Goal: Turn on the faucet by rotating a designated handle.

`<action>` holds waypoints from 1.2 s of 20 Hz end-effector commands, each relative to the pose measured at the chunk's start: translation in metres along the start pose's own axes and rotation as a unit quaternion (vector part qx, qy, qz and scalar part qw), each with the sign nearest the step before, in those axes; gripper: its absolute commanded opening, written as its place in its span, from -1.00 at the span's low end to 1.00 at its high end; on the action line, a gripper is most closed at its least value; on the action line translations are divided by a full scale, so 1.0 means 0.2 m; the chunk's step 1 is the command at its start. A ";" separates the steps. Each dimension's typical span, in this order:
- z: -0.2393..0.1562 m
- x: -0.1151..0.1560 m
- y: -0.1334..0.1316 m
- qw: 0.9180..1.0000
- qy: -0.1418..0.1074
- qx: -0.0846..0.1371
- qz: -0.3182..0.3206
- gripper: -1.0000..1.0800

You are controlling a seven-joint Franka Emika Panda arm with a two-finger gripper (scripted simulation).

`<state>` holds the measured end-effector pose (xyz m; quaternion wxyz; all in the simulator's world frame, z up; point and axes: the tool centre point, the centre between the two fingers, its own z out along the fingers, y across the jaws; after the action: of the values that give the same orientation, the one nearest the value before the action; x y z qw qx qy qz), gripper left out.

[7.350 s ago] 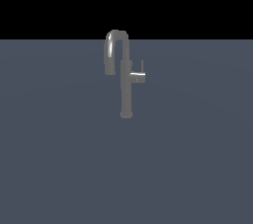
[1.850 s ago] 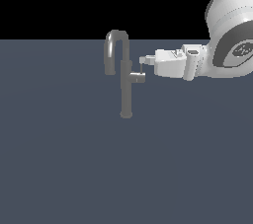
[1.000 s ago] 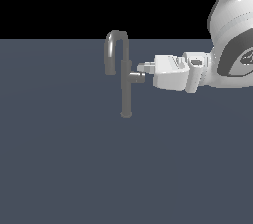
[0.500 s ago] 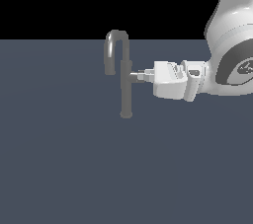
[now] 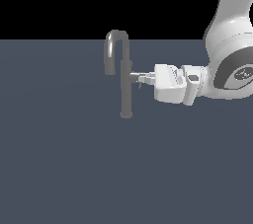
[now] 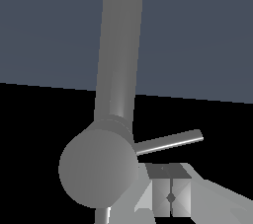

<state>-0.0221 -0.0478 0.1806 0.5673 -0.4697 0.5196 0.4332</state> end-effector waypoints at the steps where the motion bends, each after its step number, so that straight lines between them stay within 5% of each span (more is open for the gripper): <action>1: 0.00 0.02 0.00 1.000 0.001 0.001 0.003 -1.00; 13: 0.01 0.31 -0.03 0.999 0.010 0.005 0.037 -1.00; 14: 0.01 0.31 -0.03 0.999 0.010 0.005 0.037 -1.00; 15: -0.02 0.07 -0.01 1.000 -0.012 -0.011 0.013 -1.00; 24: 0.00 0.23 -0.10 1.000 0.000 -0.002 0.027 -1.00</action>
<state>-0.0140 -0.0506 0.1447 0.5527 -0.4557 0.5228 0.4621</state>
